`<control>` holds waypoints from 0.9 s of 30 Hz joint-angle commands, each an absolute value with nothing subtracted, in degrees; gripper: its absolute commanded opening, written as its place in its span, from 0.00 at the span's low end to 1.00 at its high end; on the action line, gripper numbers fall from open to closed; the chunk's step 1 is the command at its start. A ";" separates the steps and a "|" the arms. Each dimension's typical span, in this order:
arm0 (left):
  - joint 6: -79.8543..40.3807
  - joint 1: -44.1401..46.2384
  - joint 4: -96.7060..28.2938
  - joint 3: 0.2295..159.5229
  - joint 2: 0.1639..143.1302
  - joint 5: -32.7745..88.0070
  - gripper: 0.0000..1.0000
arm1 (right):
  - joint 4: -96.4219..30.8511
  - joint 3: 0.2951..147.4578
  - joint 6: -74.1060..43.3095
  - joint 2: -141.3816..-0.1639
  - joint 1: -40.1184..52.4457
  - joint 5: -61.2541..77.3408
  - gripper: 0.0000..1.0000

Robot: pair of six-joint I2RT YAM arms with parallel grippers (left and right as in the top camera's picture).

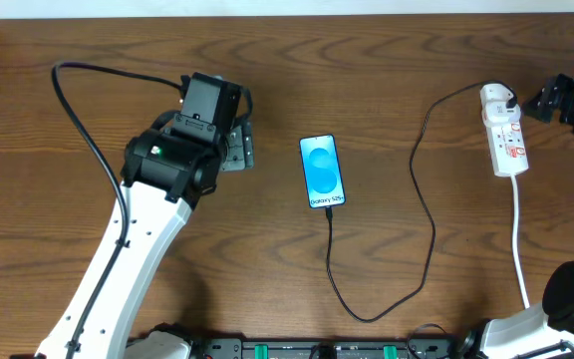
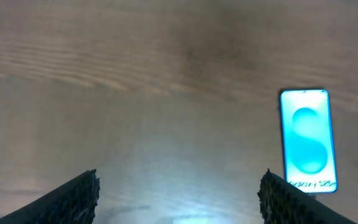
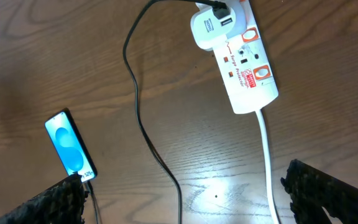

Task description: Plug charger to phone and switch on socket

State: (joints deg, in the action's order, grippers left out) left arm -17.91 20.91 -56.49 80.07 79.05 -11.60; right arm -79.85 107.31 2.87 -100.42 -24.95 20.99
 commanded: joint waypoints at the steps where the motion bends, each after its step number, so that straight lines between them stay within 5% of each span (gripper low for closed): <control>1: -17.15 20.86 -56.16 76.95 74.11 -14.55 0.82 | -79.94 107.90 2.17 -99.48 -24.86 21.30 0.99; 11: -17.12 20.80 -37.04 50.17 55.51 -18.79 0.83 | -79.94 107.90 2.17 -99.48 -24.86 21.30 0.99; 27: -11.81 19.92 26.17 6.94 24.34 -18.96 0.82 | -79.94 107.90 2.20 -99.48 -24.86 21.30 0.99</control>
State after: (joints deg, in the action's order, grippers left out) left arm -14.66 20.75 21.71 11.57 27.51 -18.33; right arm -79.88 107.28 2.52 -100.42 -24.95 20.97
